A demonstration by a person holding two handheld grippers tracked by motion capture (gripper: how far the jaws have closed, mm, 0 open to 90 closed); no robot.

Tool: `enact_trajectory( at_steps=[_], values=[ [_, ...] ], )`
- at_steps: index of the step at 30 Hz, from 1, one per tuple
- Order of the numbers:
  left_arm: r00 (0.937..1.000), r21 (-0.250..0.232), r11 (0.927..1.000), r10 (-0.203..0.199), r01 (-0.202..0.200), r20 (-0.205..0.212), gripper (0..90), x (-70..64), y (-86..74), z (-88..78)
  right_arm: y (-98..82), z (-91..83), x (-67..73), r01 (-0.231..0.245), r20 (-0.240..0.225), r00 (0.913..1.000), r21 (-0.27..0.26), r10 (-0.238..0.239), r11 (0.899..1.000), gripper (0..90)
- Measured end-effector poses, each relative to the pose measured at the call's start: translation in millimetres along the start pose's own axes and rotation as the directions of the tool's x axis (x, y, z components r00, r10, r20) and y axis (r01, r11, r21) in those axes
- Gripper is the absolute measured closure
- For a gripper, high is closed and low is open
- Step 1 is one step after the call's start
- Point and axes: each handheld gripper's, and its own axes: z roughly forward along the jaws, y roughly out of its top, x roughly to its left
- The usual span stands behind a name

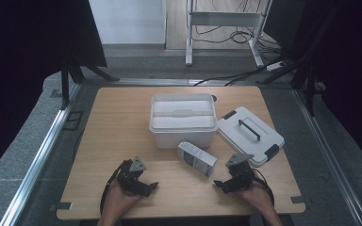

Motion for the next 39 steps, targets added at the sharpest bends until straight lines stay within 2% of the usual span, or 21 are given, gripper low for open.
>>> enact_trajectory(
  at_steps=[9, 16, 20, 27, 28, 29, 30, 33, 37, 39],
  values=[
    [1.0, 0.0, 1.0, -0.001, 0.001, -0.001, 0.0, 0.0, 0.0, 0.0, 27.4, -11.2, 3.3, 0.035, -0.043, 0.9986, 0.061, -0.033, 0.998, 8.8],
    [1.0, -0.002, 1.0, -0.002, 0.002, 0.0, 0.0, 0.0, 0.0, 0.1, 54.4, -16.0, 6.5, 0.059, -0.08, 0.9956, 0.128, -0.049, 0.99, 8.9],
    [1.0, -0.001, 1.0, -0.001, 0.001, -0.001, 0.0, 0.0, 0.1, 0.1, 71.6, -16.0, 9.9, 0.082, -0.099, 0.9929, 0.172, -0.066, 0.982, 8.9],
    [1.0, 0.0, 1.0, 0.001, -0.001, -0.001, 0.0, 0.3, 0.2, 0.1, 107.4, -4.7, 14.6, 0.127, -0.122, 0.9878, 0.263, -0.097, 0.956, 9.2],
    [1.0, 0.0, 1.0, 0.001, -0.001, -0.001, 0.0, 0.3, 0.2, 0.1, 107.4, -4.7, 14.6, 0.127, -0.122, 0.9878, 0.263, -0.097, 0.956, 9.2],
    [1.0, 0.0, 1.0, 0.001, -0.001, -0.001, 0.0, 0.2, 0.2, 0.1, 112.9, -2.3, 15.6, 0.137, -0.124, 0.9866, 0.276, -0.106, 0.951, 11.3],
    [1.0, -0.001, 1.0, 0.001, -0.001, -0.001, 0.0, 0.3, 0.2, 0.2, 127.0, 5.2, 18.8, 0.164, -0.133, 0.9829, 0.319, -0.127, 0.933, 14.9],
    [1.0, -0.001, 1.0, 0.001, -0.001, -0.001, 0.0, 0.2, 0.2, 0.2, 136.6, 12.5, 21.5, 0.191, -0.136, 0.9791, 0.356, -0.152, 0.915, 19.8],
    [1.0, 0.0, 1.0, 0.001, -0.001, -0.001, 0.0, 0.3, 0.2, 0.1, 149.6, 26.9, 25.8, 0.217, -0.139, 0.975, 0.425, -0.173, 0.879, 29.5],
    [1.0, 0.001, 1.0, 0.002, -0.002, -0.001, 0.0, 0.4, 0.2, 0.0, 152.9, 33.0, 26.1, 0.22, -0.137, 0.9746, 0.448, -0.177, 0.866, 32.8]
  ],
)
